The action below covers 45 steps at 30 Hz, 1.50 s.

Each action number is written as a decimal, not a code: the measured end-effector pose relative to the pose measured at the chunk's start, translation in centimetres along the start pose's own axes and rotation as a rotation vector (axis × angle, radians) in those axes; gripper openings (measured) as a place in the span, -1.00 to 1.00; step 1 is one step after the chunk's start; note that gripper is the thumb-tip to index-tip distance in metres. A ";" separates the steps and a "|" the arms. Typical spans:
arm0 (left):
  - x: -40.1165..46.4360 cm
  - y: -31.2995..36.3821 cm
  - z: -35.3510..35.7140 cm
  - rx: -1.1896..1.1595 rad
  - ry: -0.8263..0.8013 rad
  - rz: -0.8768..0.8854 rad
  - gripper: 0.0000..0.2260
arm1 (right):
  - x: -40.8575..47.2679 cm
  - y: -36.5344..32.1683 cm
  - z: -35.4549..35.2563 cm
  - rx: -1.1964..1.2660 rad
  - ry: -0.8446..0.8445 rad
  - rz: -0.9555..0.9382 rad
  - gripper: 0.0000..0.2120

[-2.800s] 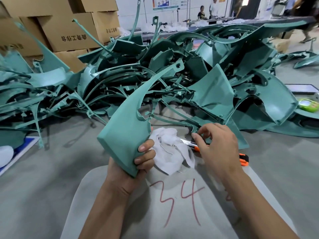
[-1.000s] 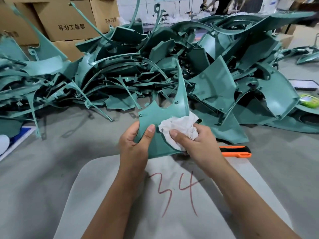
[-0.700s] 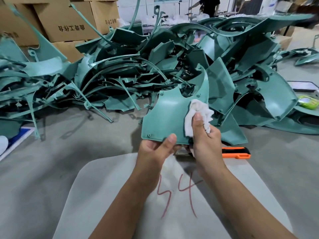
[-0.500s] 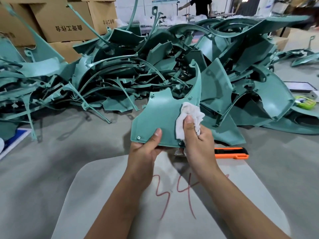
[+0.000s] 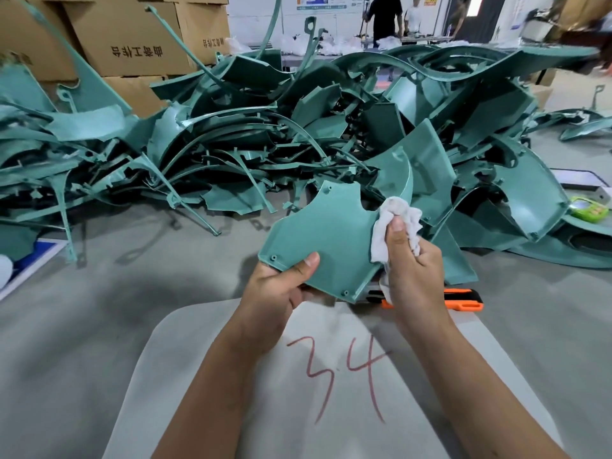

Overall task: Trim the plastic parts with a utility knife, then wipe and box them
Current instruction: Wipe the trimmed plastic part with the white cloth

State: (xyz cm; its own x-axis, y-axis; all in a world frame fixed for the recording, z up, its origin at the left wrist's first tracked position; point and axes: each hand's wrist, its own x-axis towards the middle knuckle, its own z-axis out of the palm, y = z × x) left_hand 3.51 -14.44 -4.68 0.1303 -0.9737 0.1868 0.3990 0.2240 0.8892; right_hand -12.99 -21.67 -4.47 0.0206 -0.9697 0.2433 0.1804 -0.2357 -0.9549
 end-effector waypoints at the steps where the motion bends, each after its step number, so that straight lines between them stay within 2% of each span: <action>1: 0.0 0.1 -0.2 -0.028 0.005 -0.011 -0.68 | -0.1 0.1 0.1 0.007 -0.002 0.022 -0.35; 6: 0.2 0.2 -1.0 -0.093 0.043 -0.048 -0.68 | -0.4 0.7 0.8 0.061 -0.056 0.076 -0.56; 12: 0.1 1.0 -2.2 -0.050 0.045 -0.115 -0.66 | 0.1 0.3 0.4 0.101 -0.022 0.111 -0.59; 19: -0.2 2.6 -3.9 0.118 0.107 -0.152 -0.50 | 0.3 -0.1 0.1 0.091 -0.065 0.157 -0.54; 21: -0.1 1.9 -2.8 0.014 0.165 -0.169 -0.53 | 0.4 0.0 0.3 0.124 -0.010 0.161 -0.60; 23: -0.1 0.2 -0.6 -0.099 0.222 -0.135 -0.65 | 0.4 0.2 0.6 0.155 0.065 0.182 -0.55; 25: -0.3 -1.8 1.8 -0.050 0.194 -0.059 -0.78 | 0.3 0.5 0.9 0.176 0.099 0.199 -0.56; 27: -0.6 -2.5 3.3 -0.006 0.176 0.028 -0.82 | 0.1 0.6 1.0 0.197 0.089 0.203 -0.60; 30: -0.2 -1.5 2.8 0.028 0.164 0.058 -0.81 | 0.1 0.5 0.6 0.214 0.057 0.185 -0.55; 34: 0.1 -0.6 1.9 0.025 0.134 0.027 -0.81 | 0.4 -0.5 -0.1 0.211 -0.010 0.116 -0.64; 37: 0.0 -0.2 1.5 0.013 0.119 -0.001 -0.78 | 0.5 -1.2 -0.8 0.198 -0.137 0.037 -0.64; 41: -0.4 0.9 0.3 0.041 0.103 -0.002 -0.84 | 0.6 -1.5 -1.5 0.198 -0.299 0.036 -0.59; 45: -0.5 0.9 0.2 0.055 0.161 0.037 -0.76 | 1.0 -1.8 -2.4 0.035 -0.378 0.014 -0.51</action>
State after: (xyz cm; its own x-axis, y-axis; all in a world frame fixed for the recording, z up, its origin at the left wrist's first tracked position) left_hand 3.65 -13.78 -3.89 0.2894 -0.9446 0.1546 0.3419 0.2528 0.9051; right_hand -15.68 -22.39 -2.91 0.3832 -0.8795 0.2823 0.2108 -0.2142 -0.9538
